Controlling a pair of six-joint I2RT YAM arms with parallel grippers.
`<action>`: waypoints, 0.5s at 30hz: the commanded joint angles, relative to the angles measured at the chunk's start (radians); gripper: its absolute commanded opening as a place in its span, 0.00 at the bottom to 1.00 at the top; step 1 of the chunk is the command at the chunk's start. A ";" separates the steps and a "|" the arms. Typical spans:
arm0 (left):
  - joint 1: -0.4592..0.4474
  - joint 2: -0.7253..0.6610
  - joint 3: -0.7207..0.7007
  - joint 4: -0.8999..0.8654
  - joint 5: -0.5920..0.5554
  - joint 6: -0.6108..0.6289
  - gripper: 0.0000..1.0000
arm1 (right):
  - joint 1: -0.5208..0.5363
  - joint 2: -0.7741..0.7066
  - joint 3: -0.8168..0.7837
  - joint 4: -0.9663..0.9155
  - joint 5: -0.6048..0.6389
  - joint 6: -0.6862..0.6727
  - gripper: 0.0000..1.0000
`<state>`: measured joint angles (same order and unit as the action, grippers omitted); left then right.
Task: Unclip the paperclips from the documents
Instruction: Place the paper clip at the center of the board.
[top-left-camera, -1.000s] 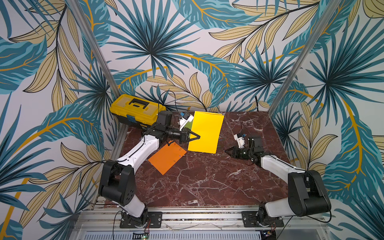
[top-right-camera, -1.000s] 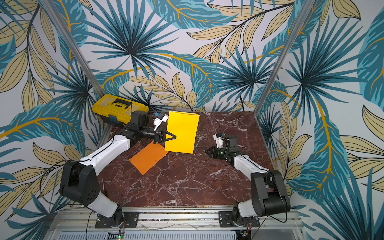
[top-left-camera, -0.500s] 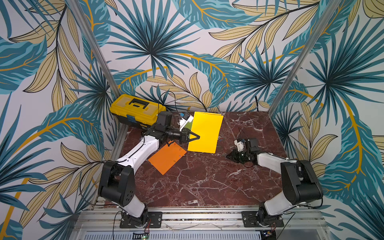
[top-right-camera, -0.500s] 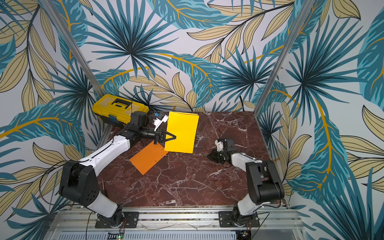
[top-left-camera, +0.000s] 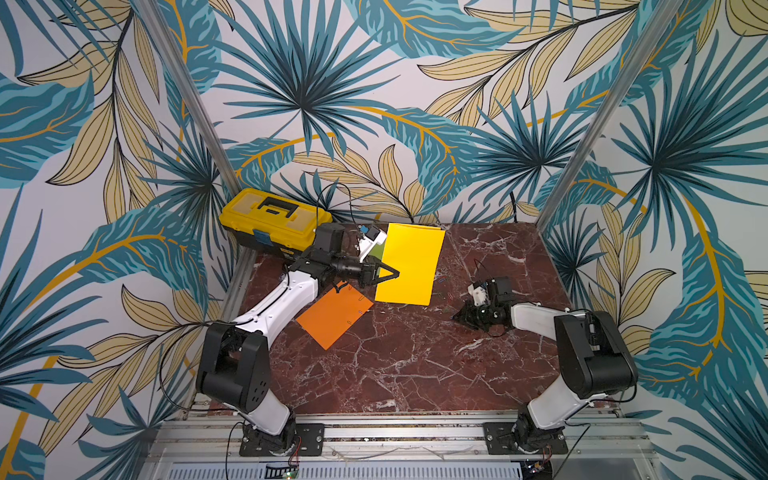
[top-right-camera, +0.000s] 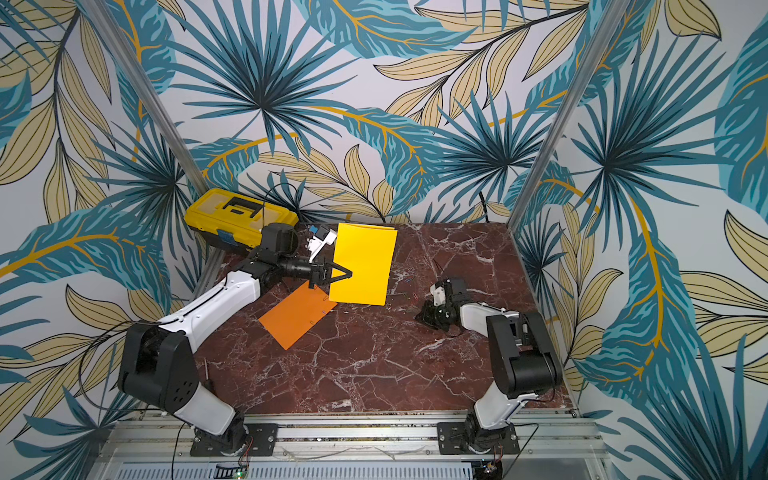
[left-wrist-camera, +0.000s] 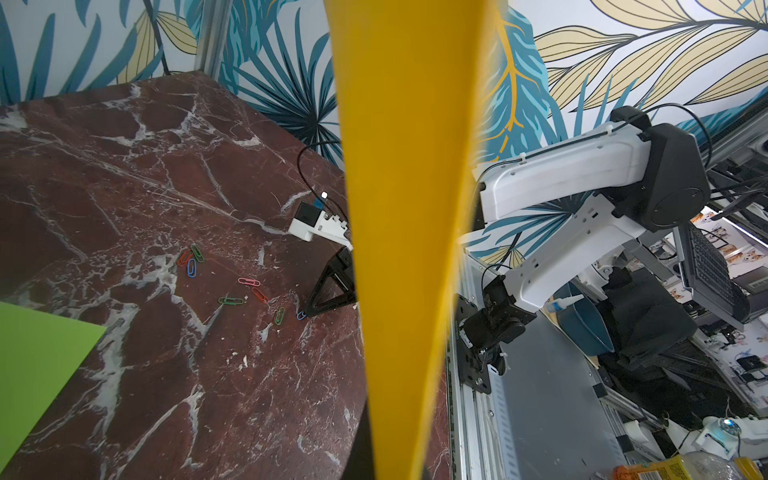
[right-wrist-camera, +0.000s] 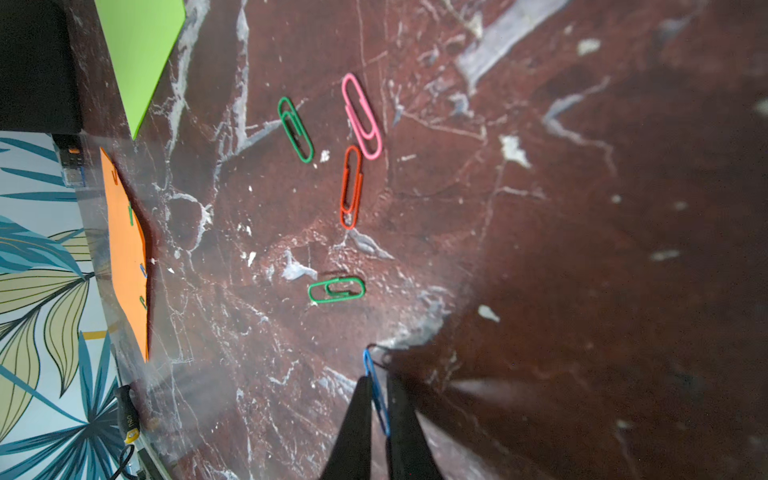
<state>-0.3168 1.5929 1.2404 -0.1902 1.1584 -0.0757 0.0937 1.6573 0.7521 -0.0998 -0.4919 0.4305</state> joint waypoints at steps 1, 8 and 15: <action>0.004 -0.014 -0.012 0.016 -0.013 0.010 0.00 | -0.003 0.000 0.014 -0.031 0.021 -0.004 0.17; 0.003 -0.010 -0.012 0.016 -0.051 0.007 0.00 | -0.003 -0.045 0.035 -0.087 0.054 -0.033 0.25; 0.003 0.035 0.009 0.017 -0.185 -0.029 0.00 | -0.003 -0.104 0.040 -0.109 0.047 -0.044 0.29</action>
<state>-0.3168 1.6005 1.2404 -0.1898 1.0534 -0.0879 0.0929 1.5902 0.7780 -0.1730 -0.4519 0.4076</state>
